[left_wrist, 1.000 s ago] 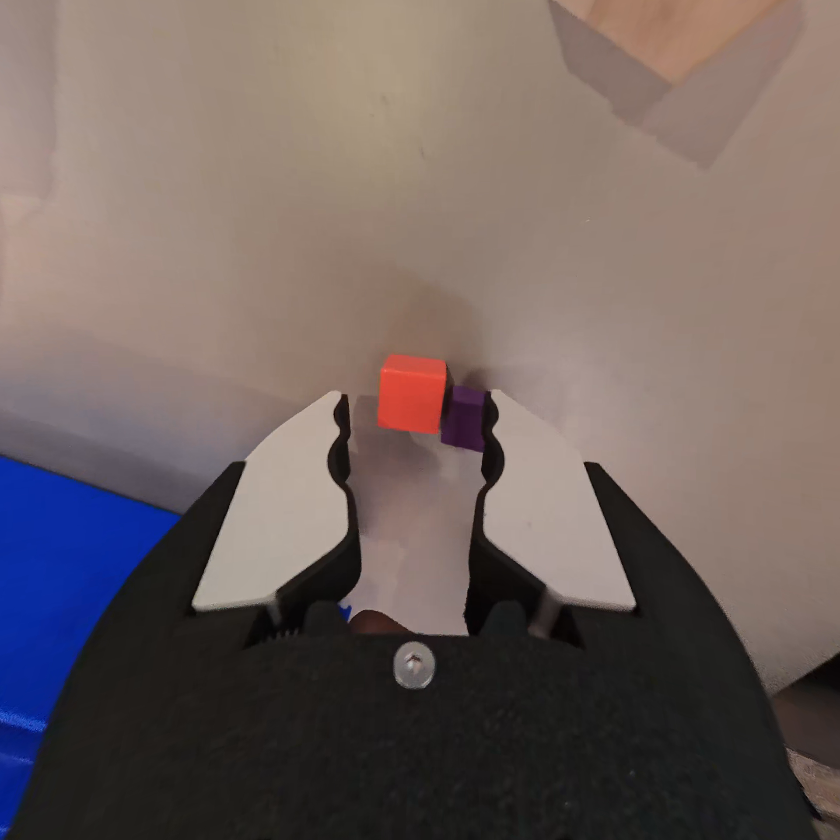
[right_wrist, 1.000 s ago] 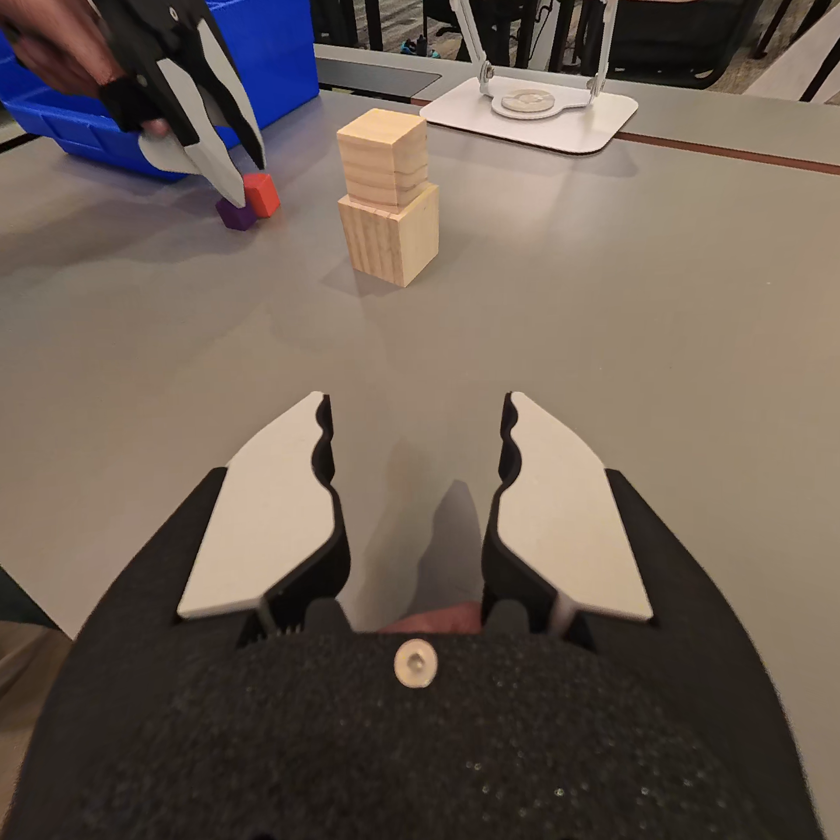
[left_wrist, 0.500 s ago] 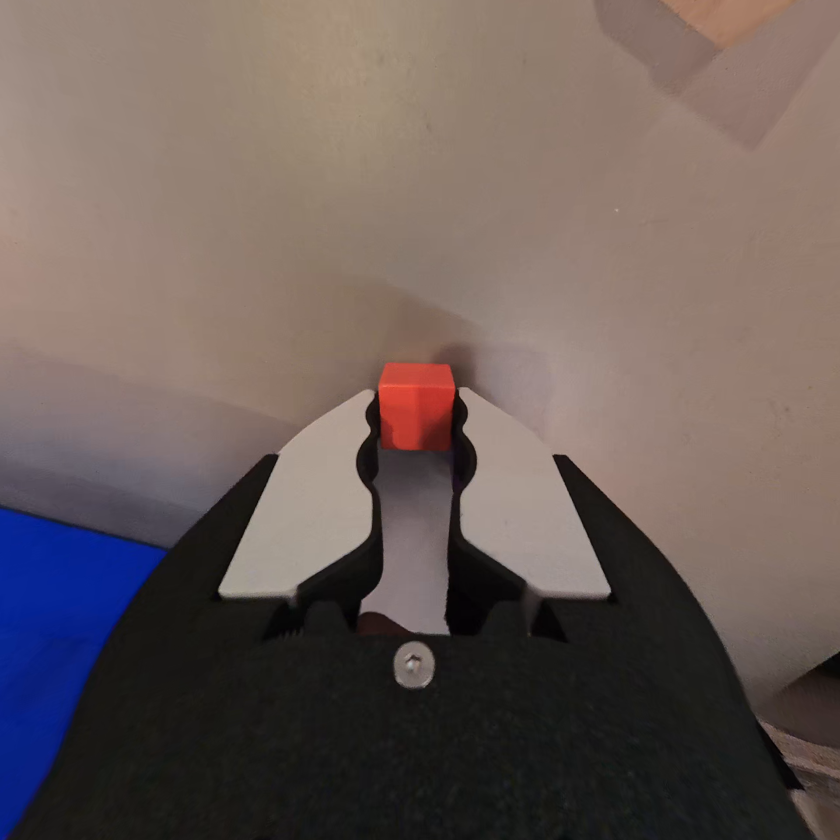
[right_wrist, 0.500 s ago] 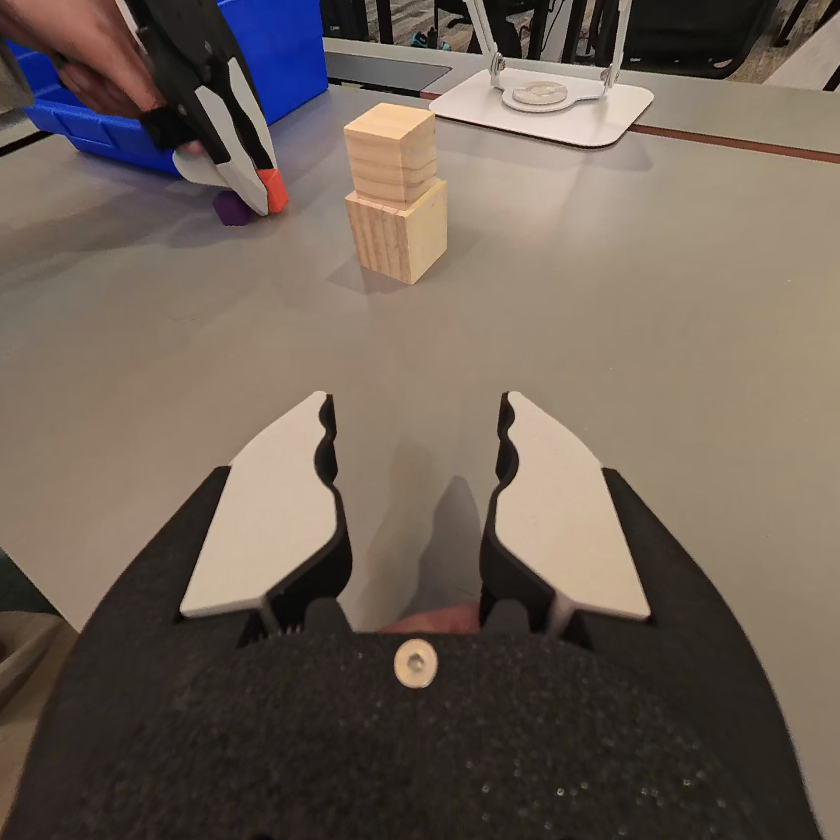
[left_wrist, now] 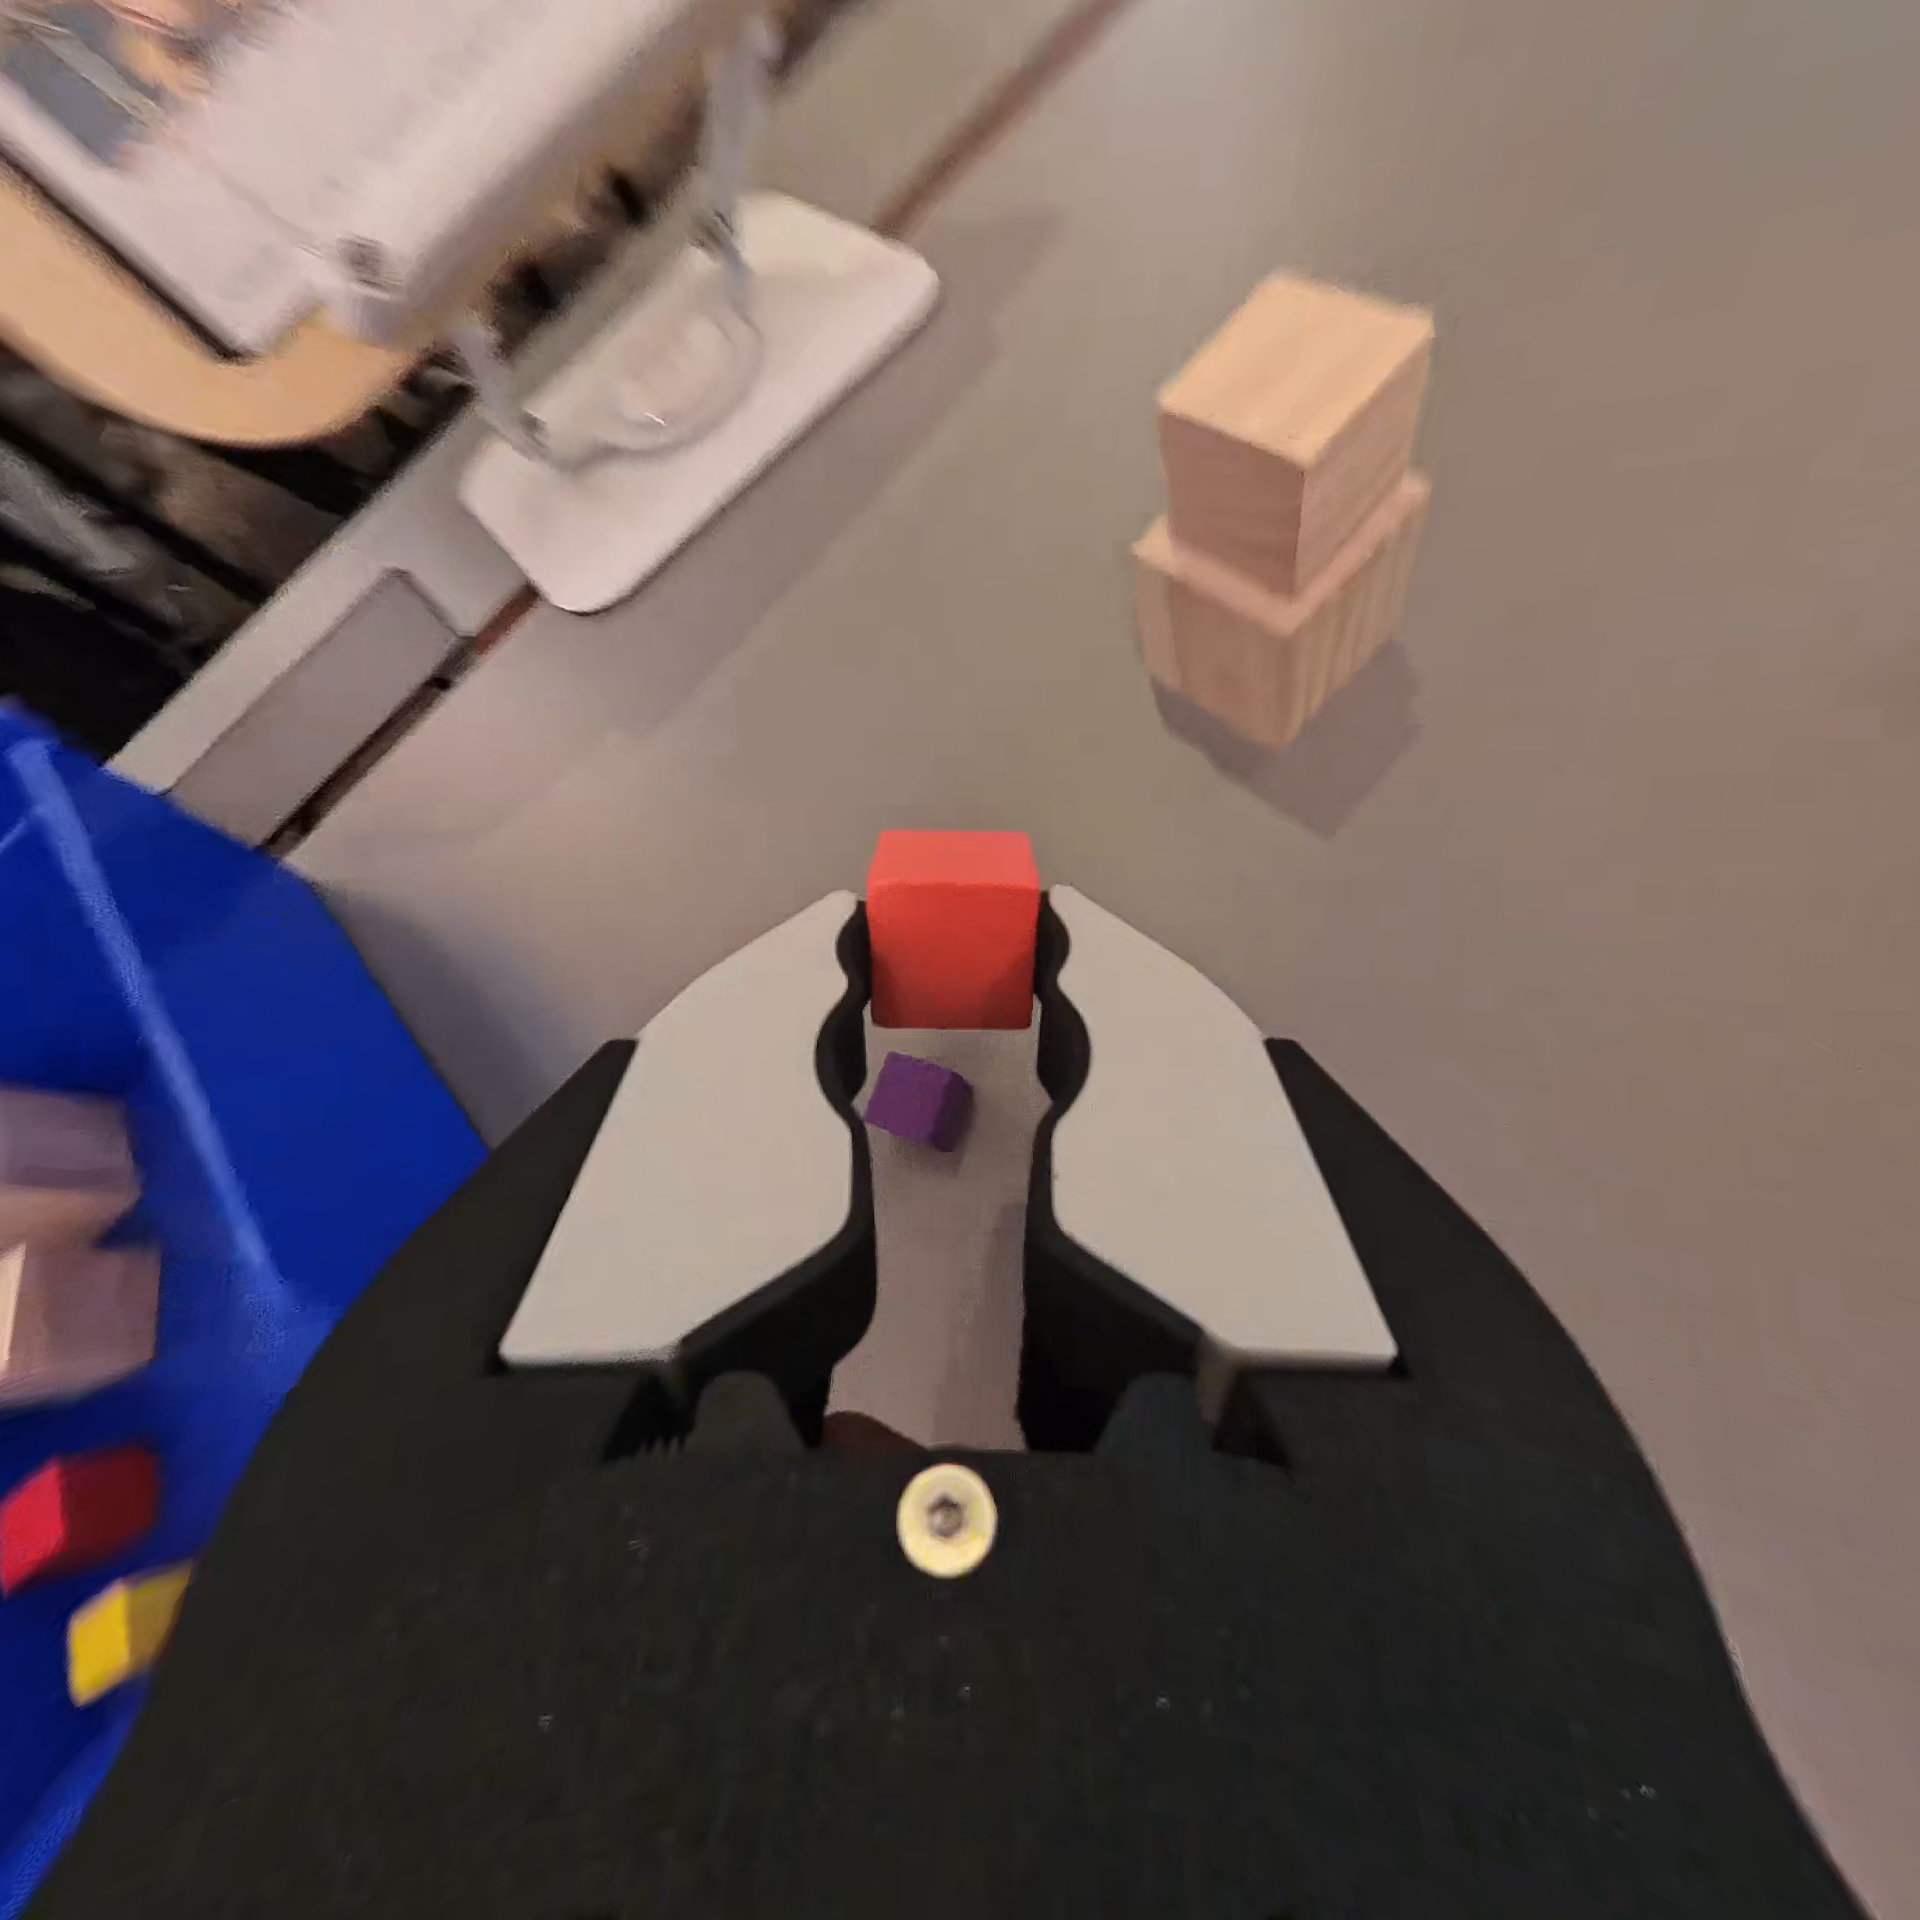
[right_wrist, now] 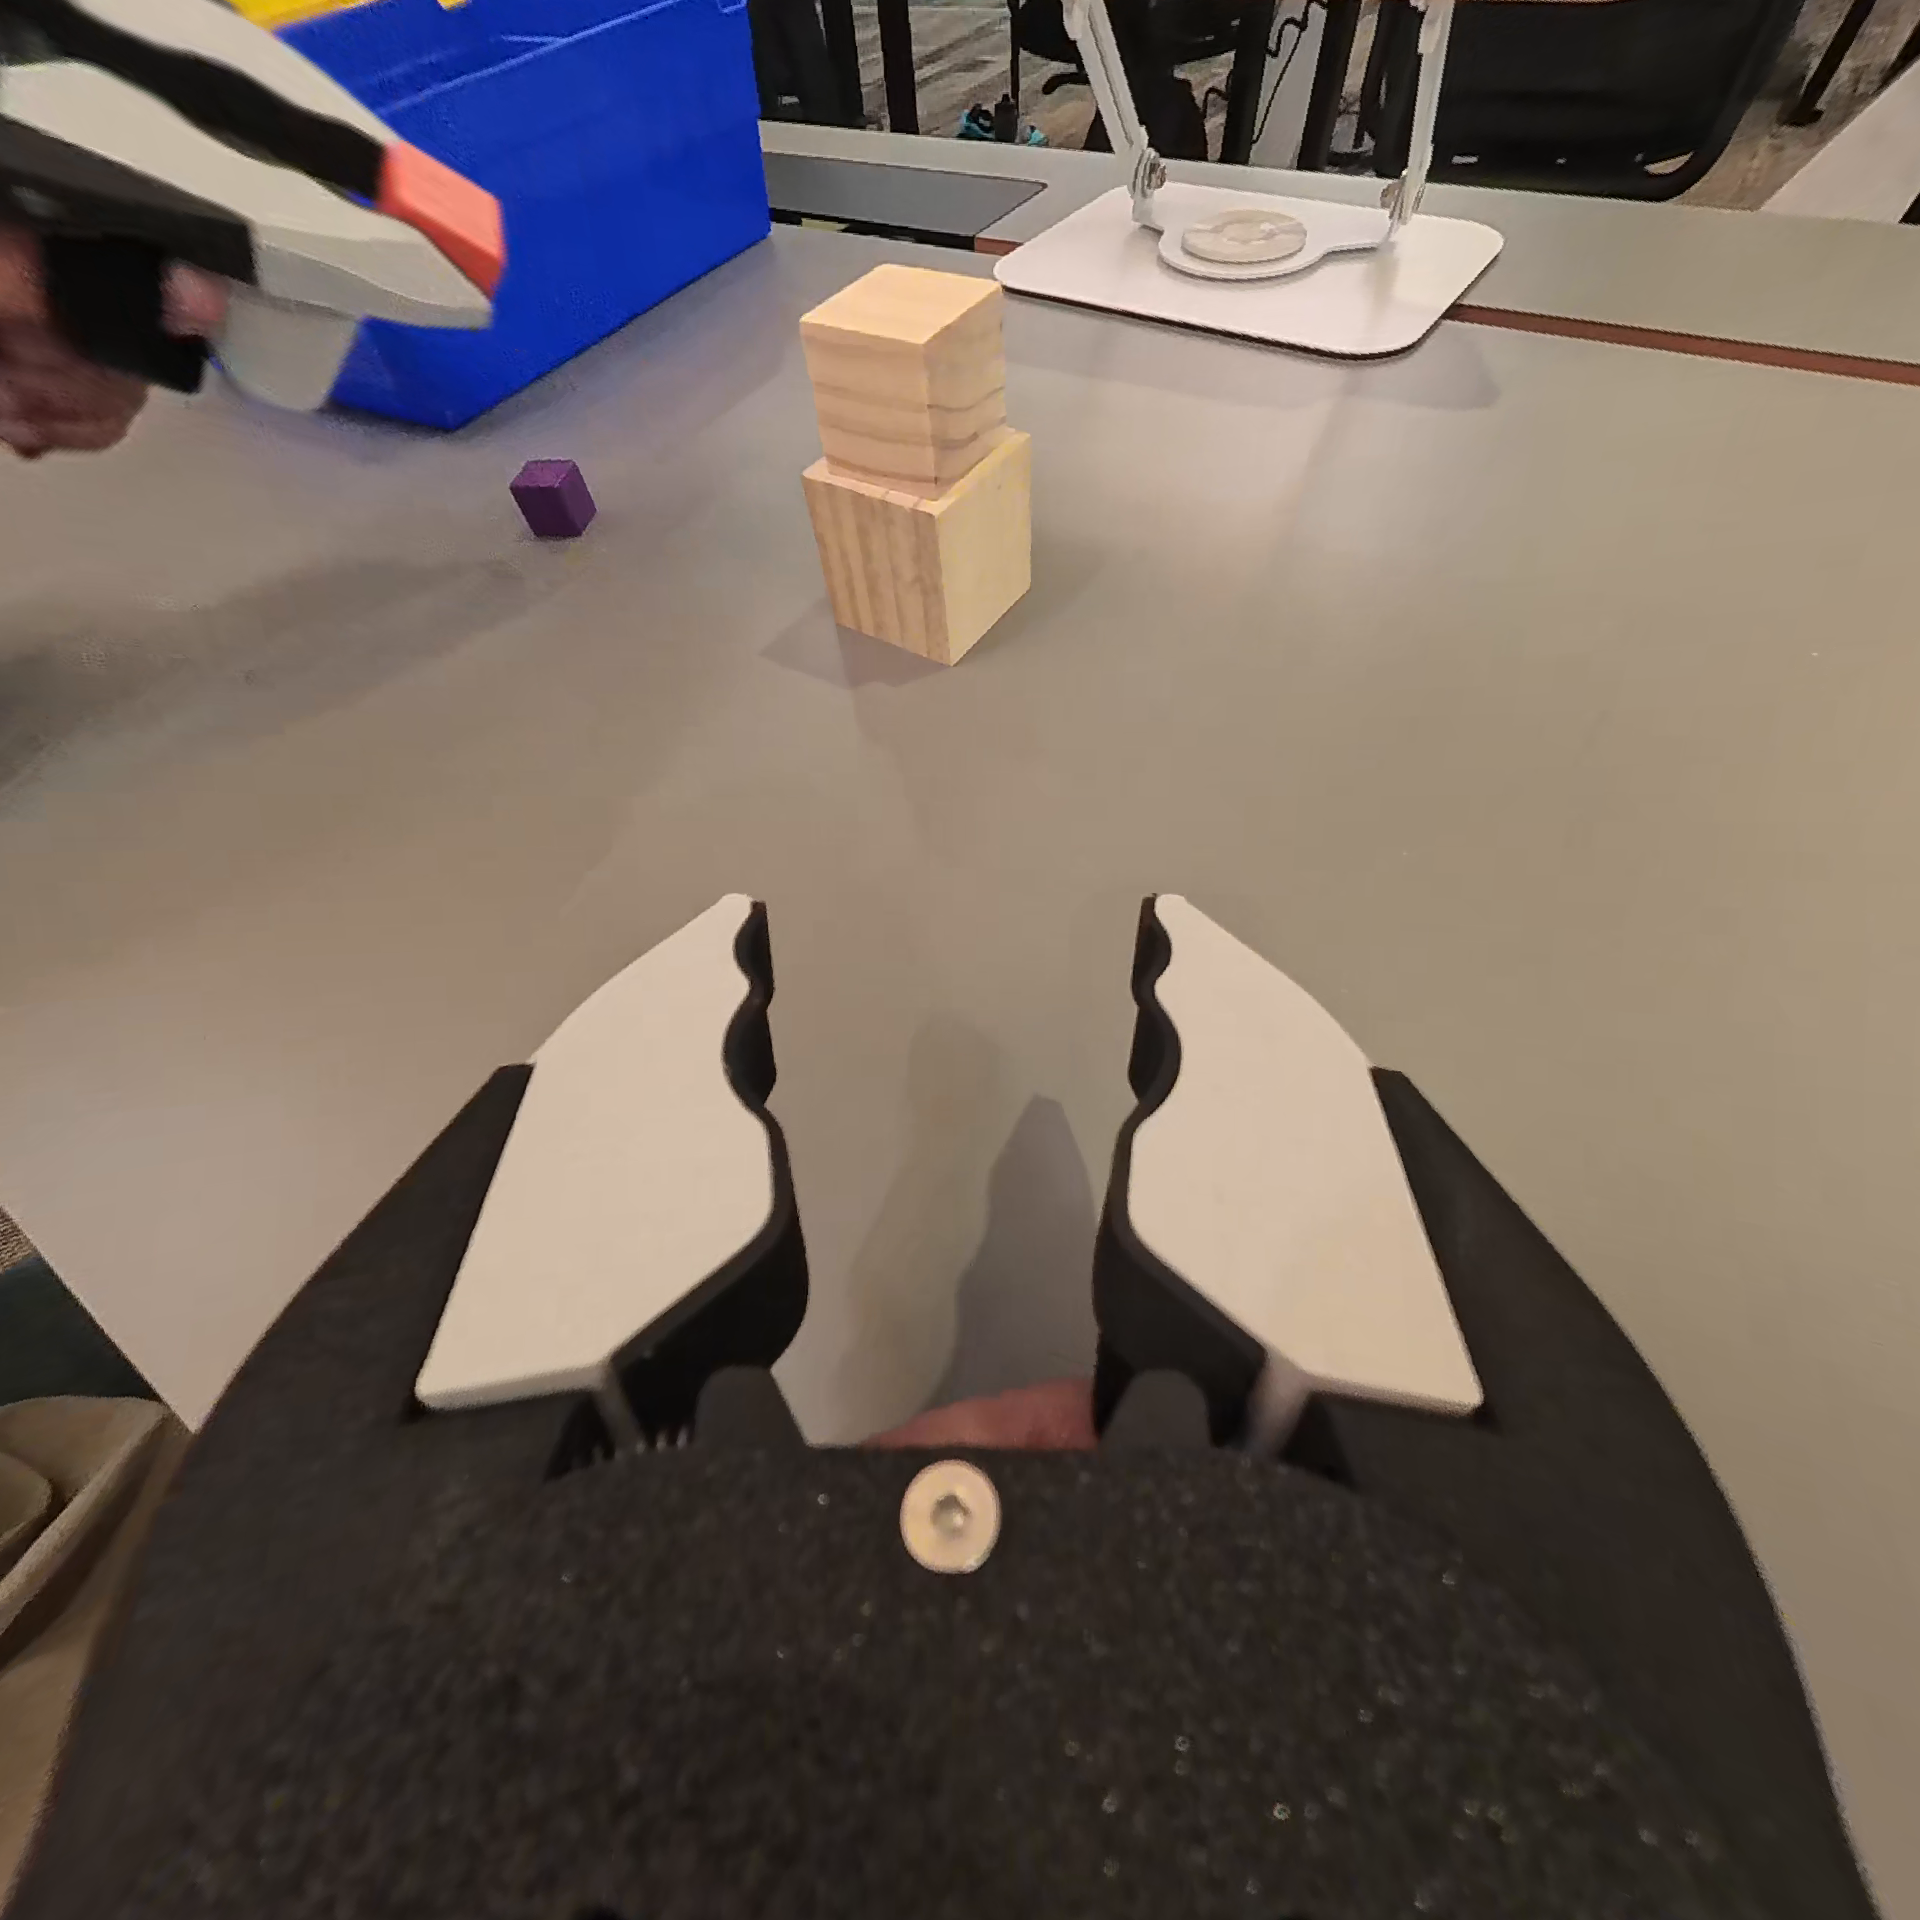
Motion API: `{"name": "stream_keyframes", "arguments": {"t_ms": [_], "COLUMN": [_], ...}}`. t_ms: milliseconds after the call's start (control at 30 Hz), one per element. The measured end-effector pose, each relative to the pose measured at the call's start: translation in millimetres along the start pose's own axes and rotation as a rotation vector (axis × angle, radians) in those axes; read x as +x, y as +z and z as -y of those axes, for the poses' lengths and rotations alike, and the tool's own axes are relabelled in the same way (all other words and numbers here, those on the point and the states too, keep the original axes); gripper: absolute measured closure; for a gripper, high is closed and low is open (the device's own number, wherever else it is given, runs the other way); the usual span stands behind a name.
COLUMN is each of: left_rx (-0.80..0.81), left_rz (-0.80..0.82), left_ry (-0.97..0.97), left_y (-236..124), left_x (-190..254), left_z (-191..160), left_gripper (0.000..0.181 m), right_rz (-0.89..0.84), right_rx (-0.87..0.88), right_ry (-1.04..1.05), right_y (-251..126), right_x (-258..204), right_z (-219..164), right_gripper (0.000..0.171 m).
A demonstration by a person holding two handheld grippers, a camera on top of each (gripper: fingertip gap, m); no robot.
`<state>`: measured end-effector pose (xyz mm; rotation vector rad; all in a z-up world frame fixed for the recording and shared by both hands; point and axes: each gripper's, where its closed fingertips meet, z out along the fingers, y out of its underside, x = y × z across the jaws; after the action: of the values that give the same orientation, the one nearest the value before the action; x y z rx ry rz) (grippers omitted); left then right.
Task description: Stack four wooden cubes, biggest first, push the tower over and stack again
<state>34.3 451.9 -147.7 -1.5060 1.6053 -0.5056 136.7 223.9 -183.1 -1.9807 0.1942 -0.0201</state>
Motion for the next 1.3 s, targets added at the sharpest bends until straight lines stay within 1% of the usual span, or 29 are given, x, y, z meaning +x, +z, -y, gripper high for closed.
{"name": "stream_keyframes", "arguments": {"t_ms": [33,100,167,300,367,433,500,600,633,733,800,900,967,1067,1167,1300], "left_rx": [0.065,0.138,0.199,0.247,0.244,0.248,0.227,0.064,0.006,-0.098,-0.212,-0.354,-0.423,-0.497,-0.547,-0.568], "left_rz": [0.072,0.198,0.231,0.237,0.207,0.14,0.055,-0.066,-0.148,-0.401,-0.504,-0.58,-0.623,-0.635,-0.669,-0.682], "left_ry": [-0.05,-0.131,-0.215,-0.255,-0.256,-0.224,-0.138,0.012,0.054,0.218,0.306,0.458,0.496,0.54,0.546,0.552], "left_y": [-10,-26,-36,-45,-44,-42,-36,-12,-3,13,21,33,41,55,64,72], "left_x": [-1,-4,4,19,25,31,36,32,34,43,44,45,51,55,60,65], "left_z": [2,1,1,0,-1,5,16,29,35,61,71,82,88,92,89,83], "left_gripper": [0.152,0.153,0.152,0.153,0.153,0.153,0.153,0.153,0.153,0.153,0.153,0.153,0.153,0.152,0.153,0.152], "right_rz": [0.0,-0.001,-0.001,-0.009,-0.012,-0.01,-0.006,0.002,0.006,0.011,0.012,0.015,0.016,0.014,0.008,0.006], "right_rx": [0.0,0.001,0.001,-0.003,-0.007,-0.006,-0.005,-0.005,-0.008,-0.015,-0.018,-0.013,-0.005,-0.001,-0.005,-0.008], "right_ry": [-0.003,-0.014,-0.027,-0.056,-0.068,-0.068,-0.062,-0.052,-0.051,-0.059,-0.061,-0.051,-0.043,-0.043,-0.058,-0.069], "right_y": [0,0,1,3,3,3,3,3,3,5,5,5,4,3,4,4], "right_x": [0,-1,-2,-6,-7,-7,-7,-7,-7,-9,-9,-8,-8,-7,-8,-9], "right_z": [0,0,1,1,1,1,1,1,0,0,-1,0,1,1,0,0], "right_gripper": [0.105,0.105,0.106,0.106,0.106,0.107,0.107,0.108,0.108,0.109,0.109,0.11,0.11,0.111,0.111,0.111]}}
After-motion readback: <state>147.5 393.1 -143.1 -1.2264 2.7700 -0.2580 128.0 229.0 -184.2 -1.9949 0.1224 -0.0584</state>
